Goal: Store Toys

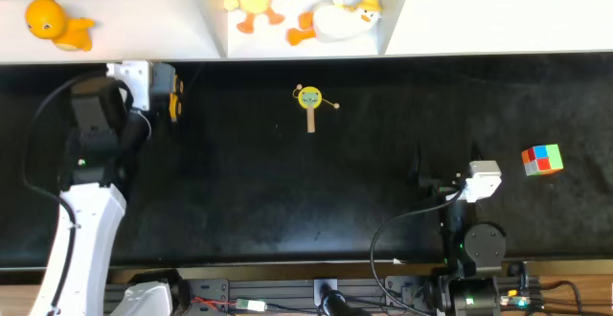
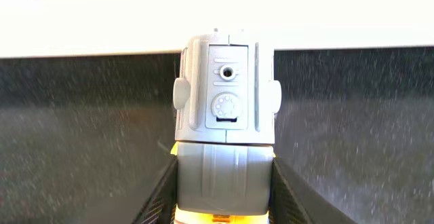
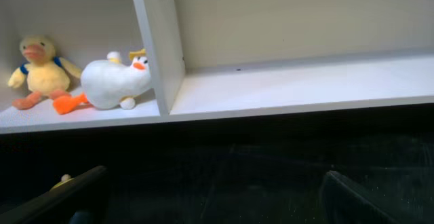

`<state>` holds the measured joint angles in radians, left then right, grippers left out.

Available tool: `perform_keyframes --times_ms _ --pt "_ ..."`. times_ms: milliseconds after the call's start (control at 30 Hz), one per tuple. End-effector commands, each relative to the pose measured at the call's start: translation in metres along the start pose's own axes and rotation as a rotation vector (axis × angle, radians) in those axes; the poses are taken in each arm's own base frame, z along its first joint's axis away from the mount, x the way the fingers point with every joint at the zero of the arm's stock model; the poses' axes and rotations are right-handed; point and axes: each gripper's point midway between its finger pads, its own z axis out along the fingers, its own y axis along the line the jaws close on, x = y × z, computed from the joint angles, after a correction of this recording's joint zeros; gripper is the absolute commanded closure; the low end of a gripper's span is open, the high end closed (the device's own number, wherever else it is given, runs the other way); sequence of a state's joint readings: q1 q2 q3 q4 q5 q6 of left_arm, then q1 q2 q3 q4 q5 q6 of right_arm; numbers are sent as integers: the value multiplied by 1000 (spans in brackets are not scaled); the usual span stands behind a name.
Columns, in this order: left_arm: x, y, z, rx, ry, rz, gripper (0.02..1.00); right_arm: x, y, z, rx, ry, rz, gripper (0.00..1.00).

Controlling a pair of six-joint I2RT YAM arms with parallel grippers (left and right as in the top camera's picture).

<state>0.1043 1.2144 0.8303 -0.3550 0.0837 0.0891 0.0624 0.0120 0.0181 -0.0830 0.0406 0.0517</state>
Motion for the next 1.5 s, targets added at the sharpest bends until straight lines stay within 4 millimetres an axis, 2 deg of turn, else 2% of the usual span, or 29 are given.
perform_keyframes --times_ms 33,433,833,1500 --pt "-25 2 0 -9 -34 17 695 4 2 0 -11 1 0 3" --pt "-57 10 14 -16 -48 12 702 4 2 0 -11 1 0 7" --pt "-79 14 38 -15 -40 6 706 4 2 0 -11 1 0 7" --pt "-100 18 62 -16 -61 -17 720 4 2 0 -11 1 0 5"
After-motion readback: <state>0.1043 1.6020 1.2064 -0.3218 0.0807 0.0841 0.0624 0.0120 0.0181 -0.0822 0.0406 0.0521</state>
